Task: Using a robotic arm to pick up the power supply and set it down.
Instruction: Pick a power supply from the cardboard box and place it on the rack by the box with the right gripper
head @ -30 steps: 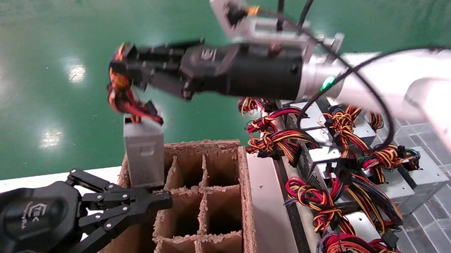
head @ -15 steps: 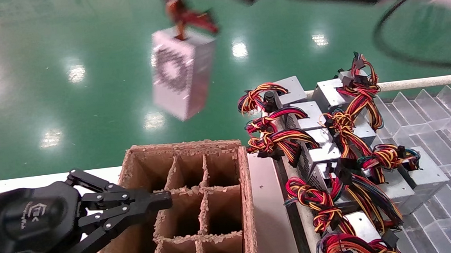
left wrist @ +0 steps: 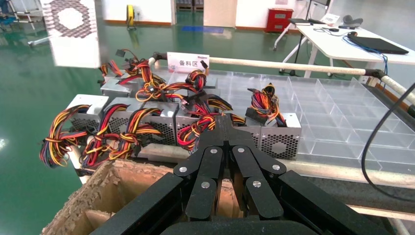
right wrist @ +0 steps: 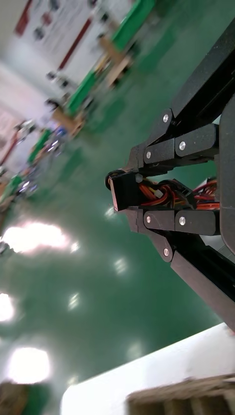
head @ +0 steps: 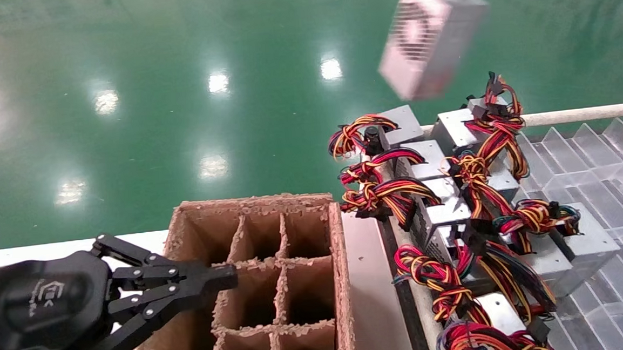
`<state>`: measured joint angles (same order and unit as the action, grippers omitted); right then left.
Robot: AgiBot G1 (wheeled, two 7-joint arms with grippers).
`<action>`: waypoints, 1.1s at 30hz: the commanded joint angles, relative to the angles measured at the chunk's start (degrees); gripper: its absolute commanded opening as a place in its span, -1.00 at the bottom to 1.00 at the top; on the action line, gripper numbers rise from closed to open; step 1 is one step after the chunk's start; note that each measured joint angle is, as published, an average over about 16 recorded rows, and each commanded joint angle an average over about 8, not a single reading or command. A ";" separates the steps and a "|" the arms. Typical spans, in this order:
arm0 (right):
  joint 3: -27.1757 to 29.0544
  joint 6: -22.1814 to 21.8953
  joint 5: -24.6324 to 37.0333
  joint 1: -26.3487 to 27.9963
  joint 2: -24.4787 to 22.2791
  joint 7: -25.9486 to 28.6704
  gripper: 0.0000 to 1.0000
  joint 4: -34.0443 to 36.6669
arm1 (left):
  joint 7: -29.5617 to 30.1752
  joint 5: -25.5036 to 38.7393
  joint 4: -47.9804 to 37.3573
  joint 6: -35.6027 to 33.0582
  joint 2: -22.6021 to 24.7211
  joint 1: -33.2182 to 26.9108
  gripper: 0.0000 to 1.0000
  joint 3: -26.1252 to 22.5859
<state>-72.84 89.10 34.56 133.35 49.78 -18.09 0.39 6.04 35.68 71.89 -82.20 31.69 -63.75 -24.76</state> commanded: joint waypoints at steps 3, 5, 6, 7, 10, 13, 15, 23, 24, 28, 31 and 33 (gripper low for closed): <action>-2.05 1.00 2.91 3.26 -5.20 -0.07 -1.00 -0.08 | 0.00 0.00 0.00 0.00 0.00 0.00 -1.00 0.00; -3.11 1.46 4.43 4.89 -7.85 0.20 -1.00 -1.07 | 0.00 0.00 0.00 0.00 0.00 0.00 -1.00 0.00; -3.67 1.67 5.22 5.73 -9.30 0.43 -1.00 -1.74 | 0.00 0.00 0.00 0.00 0.00 0.00 -1.00 0.00; -4.24 1.84 6.02 6.54 -10.72 0.68 -1.00 -2.53 | 0.00 0.00 0.00 0.00 0.00 0.00 -1.00 0.00; -5.74 2.11 8.03 8.67 -14.97 1.71 -1.00 -5.03 | 0.00 0.00 0.00 0.00 0.00 0.00 -1.00 0.00; -6.94 2.14 9.46 10.21 -19.20 2.88 -1.00 -7.30 | 0.00 0.00 0.00 0.00 0.00 0.00 -1.00 0.00; -7.55 2.11 10.04 10.77 -21.71 3.53 -1.00 -8.52 | 0.00 0.00 0.00 0.00 0.00 0.00 -1.00 0.00; -9.18 1.73 10.14 9.09 -28.52 4.96 -1.00 -11.11 | 0.00 0.00 0.00 0.00 0.00 0.00 -1.00 0.00; -9.28 1.64 9.89 8.39 -28.91 4.95 -1.00 -11.12 | 0.00 0.00 0.00 0.00 0.00 0.00 -1.00 0.00; -9.29 1.21 8.27 4.78 -29.39 4.46 -1.00 -10.42 | 0.00 0.00 0.00 0.00 0.00 0.00 -1.00 0.00; -8.92 0.74 6.54 1.43 -28.75 3.69 -1.00 -9.31 | 0.00 0.00 0.00 0.00 0.00 0.00 -1.00 0.00; -8.54 0.35 5.30 -0.97 -27.89 3.09 -1.00 -8.36 | 0.00 0.00 0.00 0.00 0.00 0.00 -1.00 0.00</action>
<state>-81.25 89.18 39.91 132.32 22.34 -15.04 -7.73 6.04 35.68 71.89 -82.20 31.69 -63.76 -24.77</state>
